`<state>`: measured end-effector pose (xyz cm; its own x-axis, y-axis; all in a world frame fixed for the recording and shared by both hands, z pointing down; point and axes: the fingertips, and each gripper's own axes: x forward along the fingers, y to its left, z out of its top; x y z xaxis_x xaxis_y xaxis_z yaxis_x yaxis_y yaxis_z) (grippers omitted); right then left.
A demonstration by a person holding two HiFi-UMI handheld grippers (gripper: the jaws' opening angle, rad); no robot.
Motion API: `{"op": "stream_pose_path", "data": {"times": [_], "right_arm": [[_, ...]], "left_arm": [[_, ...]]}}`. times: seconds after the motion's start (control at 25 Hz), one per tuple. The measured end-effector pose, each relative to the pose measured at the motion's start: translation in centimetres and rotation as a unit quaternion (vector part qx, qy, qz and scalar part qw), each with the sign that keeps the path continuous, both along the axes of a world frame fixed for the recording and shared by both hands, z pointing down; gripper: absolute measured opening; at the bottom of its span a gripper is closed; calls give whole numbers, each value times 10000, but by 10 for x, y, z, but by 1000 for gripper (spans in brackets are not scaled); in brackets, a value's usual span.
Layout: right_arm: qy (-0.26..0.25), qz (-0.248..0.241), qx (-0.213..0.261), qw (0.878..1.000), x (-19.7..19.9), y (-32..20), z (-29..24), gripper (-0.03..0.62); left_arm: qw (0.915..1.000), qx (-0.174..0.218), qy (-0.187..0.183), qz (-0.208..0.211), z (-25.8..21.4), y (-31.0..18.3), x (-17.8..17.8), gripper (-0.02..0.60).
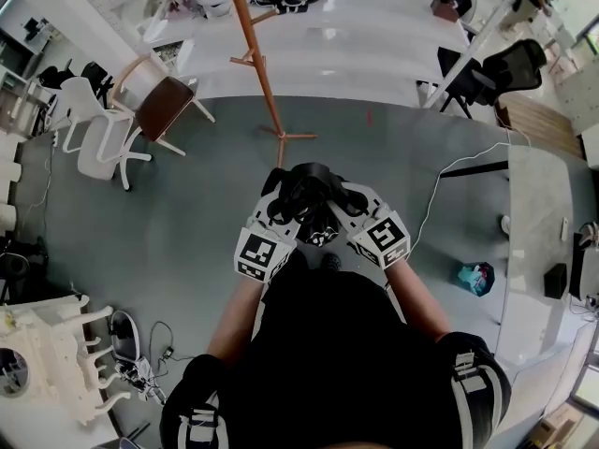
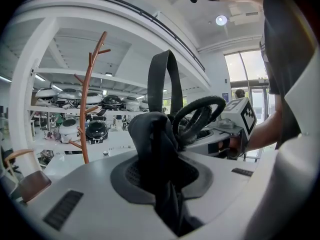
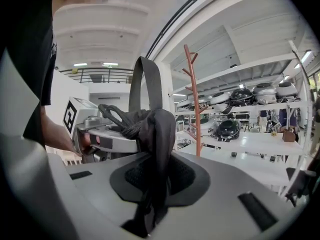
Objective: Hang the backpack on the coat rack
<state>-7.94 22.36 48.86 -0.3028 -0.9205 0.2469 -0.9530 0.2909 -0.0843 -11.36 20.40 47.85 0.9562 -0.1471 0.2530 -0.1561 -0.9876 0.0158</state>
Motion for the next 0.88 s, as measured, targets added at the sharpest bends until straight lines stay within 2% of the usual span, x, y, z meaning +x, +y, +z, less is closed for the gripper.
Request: {"op": "stream_pose_path", "data": {"times": [0.56, 0.88], "right_arm": [[-31, 379, -134, 9992, 26, -95, 3, 75], [-40, 571, -68, 9983, 30, -136, -3, 75]], "left_arm": [[9988, -42, -55, 495, -1, -98, 29, 86], [9974, -65, 1, 722, -3, -137, 33, 86]]}}
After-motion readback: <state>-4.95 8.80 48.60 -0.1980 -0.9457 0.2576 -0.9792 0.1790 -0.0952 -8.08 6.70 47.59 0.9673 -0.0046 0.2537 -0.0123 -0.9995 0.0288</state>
